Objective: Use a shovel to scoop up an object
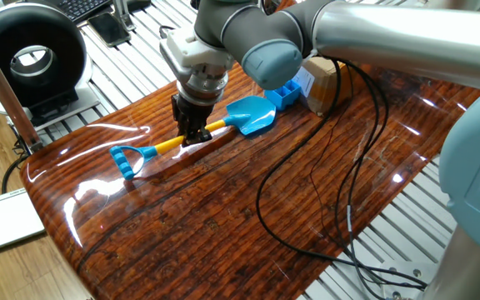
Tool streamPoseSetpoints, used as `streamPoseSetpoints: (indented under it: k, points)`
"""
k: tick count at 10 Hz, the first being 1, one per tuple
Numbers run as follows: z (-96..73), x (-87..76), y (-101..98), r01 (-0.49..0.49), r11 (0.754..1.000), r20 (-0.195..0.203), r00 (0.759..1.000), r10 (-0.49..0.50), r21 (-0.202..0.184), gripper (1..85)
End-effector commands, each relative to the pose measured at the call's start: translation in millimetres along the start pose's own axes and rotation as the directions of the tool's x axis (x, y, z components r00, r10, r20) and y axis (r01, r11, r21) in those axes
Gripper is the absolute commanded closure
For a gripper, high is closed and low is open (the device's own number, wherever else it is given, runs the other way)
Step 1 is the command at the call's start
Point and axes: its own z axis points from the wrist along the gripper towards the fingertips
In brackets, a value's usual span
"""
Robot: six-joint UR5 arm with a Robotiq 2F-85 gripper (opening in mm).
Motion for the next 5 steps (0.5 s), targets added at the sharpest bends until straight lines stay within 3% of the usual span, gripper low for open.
streamPoseSetpoints:
  k: [1, 3, 5]
  points:
    - [-1.4, -0.1, 2.3, 0.035, 0.999, 0.005, 0.999, -0.035, -0.013, 84.3]
    - [-1.4, 3.0, 4.8, 0.055, 0.998, -0.006, 0.998, -0.055, -0.023, 84.3]
    - [-1.7, 12.6, 5.3, 0.059, 0.998, -0.042, 0.997, -0.060, -0.027, 84.3]
